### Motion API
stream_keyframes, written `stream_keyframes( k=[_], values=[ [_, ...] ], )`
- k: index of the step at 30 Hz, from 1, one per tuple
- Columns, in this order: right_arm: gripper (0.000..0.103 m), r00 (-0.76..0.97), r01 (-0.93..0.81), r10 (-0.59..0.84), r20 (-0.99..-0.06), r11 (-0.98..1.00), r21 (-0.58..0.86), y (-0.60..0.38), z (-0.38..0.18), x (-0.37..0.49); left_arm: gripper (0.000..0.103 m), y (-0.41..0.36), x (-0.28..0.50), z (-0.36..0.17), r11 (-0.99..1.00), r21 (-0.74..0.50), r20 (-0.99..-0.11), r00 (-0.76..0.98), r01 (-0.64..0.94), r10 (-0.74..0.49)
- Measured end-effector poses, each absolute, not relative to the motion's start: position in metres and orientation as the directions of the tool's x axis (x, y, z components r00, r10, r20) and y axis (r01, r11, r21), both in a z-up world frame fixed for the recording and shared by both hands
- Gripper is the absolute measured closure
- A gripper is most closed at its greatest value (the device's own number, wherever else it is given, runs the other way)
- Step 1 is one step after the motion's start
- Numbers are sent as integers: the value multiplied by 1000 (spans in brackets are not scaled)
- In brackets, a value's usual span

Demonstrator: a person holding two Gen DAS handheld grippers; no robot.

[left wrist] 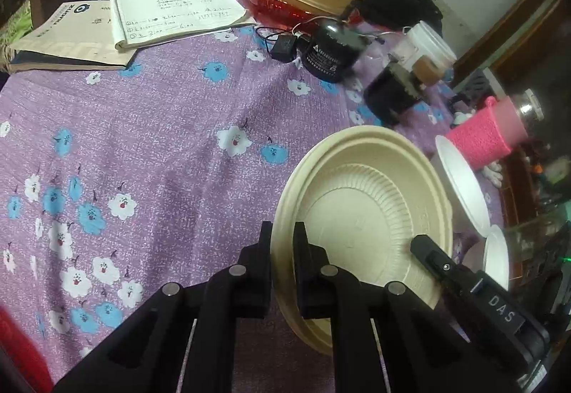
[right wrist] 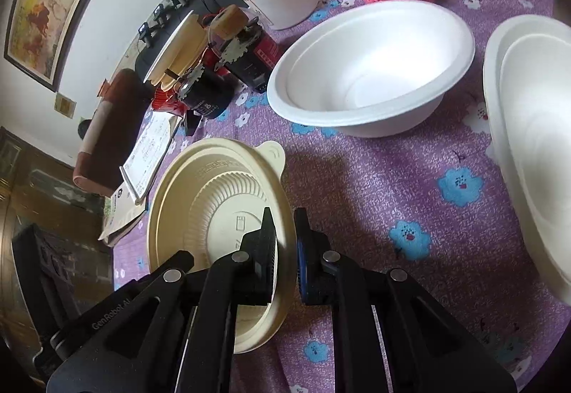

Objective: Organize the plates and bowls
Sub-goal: 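Lift the beige bowl with the right gripper and carry it toward the red plates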

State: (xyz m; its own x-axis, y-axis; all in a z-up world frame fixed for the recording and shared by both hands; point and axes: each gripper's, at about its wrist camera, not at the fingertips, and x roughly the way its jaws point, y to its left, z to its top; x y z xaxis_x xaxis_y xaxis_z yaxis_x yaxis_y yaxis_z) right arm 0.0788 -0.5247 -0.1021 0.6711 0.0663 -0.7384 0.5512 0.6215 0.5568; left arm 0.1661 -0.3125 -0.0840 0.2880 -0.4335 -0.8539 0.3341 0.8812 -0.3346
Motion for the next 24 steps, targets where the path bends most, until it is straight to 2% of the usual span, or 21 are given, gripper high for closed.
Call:
stream_keyframes(
  k=[24],
  values=[
    [93, 701, 523, 116, -704, 587, 618, -511, -102, 5, 92, -308, 78, -72, 881, -160, -849, 392, 445, -353]
  ],
)
